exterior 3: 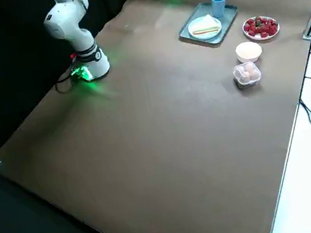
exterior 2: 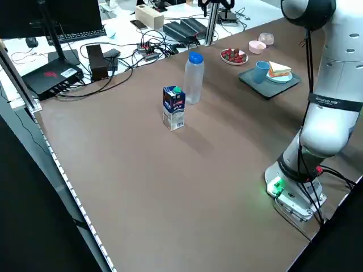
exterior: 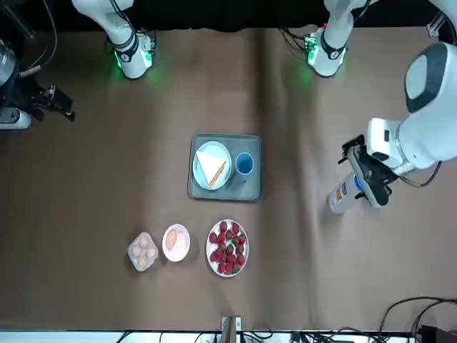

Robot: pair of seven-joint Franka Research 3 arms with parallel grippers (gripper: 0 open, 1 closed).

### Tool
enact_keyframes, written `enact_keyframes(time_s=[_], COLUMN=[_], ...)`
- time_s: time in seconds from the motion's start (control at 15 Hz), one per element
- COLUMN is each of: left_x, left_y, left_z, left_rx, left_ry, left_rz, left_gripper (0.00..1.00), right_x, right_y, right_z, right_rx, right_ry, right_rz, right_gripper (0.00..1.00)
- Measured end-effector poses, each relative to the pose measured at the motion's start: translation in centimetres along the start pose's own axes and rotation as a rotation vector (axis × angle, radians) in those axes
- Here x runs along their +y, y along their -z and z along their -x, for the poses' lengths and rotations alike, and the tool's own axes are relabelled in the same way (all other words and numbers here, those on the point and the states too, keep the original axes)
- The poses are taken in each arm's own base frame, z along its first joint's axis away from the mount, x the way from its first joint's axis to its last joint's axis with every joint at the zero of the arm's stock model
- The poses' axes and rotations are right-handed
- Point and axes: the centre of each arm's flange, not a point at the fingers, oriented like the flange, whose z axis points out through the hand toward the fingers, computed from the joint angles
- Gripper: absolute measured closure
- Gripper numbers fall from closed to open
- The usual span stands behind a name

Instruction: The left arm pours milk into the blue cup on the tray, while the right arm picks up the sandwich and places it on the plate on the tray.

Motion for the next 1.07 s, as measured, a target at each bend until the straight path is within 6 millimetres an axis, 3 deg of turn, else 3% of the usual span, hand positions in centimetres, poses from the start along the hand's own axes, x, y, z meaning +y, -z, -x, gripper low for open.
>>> enact_keyframes(time_s=[0.6, 0.93, 1.07], left_x=[2.3, 3.9, 4.3], left_y=[4.7, 5.8, 6.1], left_z=[0.2, 1.7, 1.9], left_rx=[0.012, -0.071, -0.081], left_ry=[0.621, 0.843, 0.883], left_rz=[-0.156, -0.183, -0.185], left_gripper=[0.00, 0.04, 0.00], right_x=[0.0, 0.0, 0.0], right_y=[0.0, 0.0, 0.0], right_z=[0.0, 0.0, 0.0], right_rx=[0.000, 0.000, 0.000], right_ry=[0.000, 0.000, 0.000], right_rz=[0.000, 0.000, 0.000], right_gripper=[0.00, 0.00, 0.00])
